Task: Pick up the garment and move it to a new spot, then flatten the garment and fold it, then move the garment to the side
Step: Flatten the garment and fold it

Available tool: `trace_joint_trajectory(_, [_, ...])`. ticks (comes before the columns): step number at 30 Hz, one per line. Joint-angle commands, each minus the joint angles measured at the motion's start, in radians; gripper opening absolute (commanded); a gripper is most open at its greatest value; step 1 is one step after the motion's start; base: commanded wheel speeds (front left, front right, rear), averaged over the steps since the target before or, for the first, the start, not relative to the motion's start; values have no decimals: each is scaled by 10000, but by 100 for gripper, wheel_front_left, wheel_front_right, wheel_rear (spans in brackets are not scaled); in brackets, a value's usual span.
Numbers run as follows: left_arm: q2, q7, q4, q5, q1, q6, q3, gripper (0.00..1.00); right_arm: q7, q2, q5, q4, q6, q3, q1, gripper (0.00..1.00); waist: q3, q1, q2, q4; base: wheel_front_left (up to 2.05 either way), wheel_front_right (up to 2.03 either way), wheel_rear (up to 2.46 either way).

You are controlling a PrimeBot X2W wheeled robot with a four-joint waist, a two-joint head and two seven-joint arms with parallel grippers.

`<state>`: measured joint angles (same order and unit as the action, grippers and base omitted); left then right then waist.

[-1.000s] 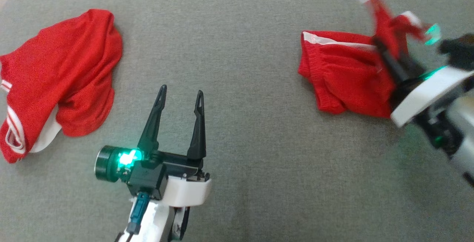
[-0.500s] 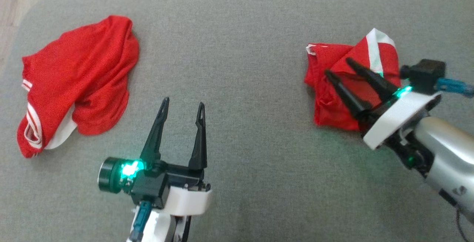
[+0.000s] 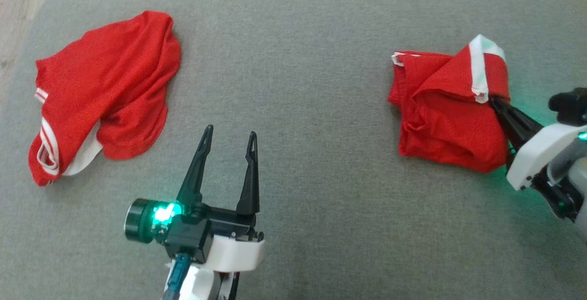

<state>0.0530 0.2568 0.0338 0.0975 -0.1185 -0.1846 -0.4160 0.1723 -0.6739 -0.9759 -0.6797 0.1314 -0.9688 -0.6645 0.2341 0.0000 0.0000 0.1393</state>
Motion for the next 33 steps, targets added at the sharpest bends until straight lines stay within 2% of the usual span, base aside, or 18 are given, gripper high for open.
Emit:
trace_joint_trajectory(1, [-26,49,-346,82,-303,-32,257,100,-68,-96,-23,96,-7,-61,-89,0,139,0,0,140,0,0,0])
trace_joint_trajectory(8, [-27,49,-372,216,-475,-193,45,100,282,68,39,118,-7,-57,-853,0,416,0,0,486,0,0,0])
trace_joint_trajectory(13, [-27,49,-358,276,-562,-332,-62,100,880,270,314,1105,-7,943,-1640,0,499,0,0,617,0,0,0])
trace_joint_trajectory(16, [-27,49,-334,284,-572,-392,-51,100,889,474,765,1408,-7,1644,-1321,0,446,0,0,577,0,0,0])
trace_joint_trajectory(19, [-27,49,-314,314,-541,-434,-46,100,891,757,1063,1299,-7,1900,-736,0,362,0,0,491,0,0,0])
trace_joint_trajectory(23, [-27,49,-335,340,-489,-476,-47,100,893,1417,1428,865,-7,2329,-229,0,356,0,0,355,0,0,0])
trace_joint_trajectory(27, [-27,49,-321,366,-504,-452,-128,100,893,2414,2082,-2,-7,2926,-164,0,452,0,0,338,0,0,0])
trace_joint_trajectory(28, [-27,49,-321,366,-504,-452,-128,100,893,2414,2082,-2,-7,2926,-164,0,452,0,0,338,0,0,0])
trace_joint_trajectory(33, [-27,49,-244,332,-592,-403,-188,100,894,3970,2796,-1205,-7,3397,-348,0,510,0,0,414,0,0,0])
